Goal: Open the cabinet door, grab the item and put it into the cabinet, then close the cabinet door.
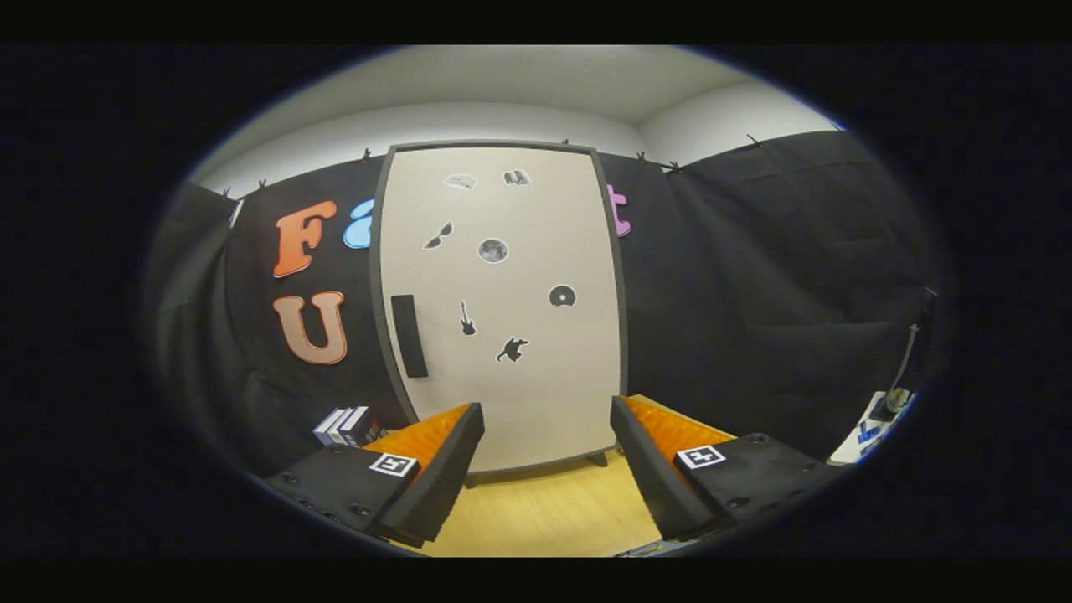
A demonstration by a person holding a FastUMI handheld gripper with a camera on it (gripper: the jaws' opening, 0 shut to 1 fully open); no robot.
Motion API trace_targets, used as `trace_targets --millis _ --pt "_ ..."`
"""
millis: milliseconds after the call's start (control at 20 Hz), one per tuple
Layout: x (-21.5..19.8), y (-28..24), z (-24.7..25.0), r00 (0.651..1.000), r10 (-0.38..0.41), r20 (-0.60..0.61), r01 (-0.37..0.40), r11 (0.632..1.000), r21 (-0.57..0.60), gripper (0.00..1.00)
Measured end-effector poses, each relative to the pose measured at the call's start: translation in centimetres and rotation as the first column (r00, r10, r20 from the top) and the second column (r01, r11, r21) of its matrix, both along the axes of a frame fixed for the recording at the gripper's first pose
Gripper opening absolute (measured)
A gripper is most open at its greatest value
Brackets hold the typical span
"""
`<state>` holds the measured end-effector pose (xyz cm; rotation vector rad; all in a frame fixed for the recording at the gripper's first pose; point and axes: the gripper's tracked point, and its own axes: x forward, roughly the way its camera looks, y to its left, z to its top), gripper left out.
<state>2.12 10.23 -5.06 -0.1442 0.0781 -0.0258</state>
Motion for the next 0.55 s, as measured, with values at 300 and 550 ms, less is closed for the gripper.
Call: trace_targets --millis 300,550 --pt "-0.1 -1.4 0.5 1.0 -0.024 0.014 0.024 1.0 0.005 0.97" --pt "-0.4 -2.2 1.1 0.999 -0.037 0.03 0.037 0.999 0.003 0.97"
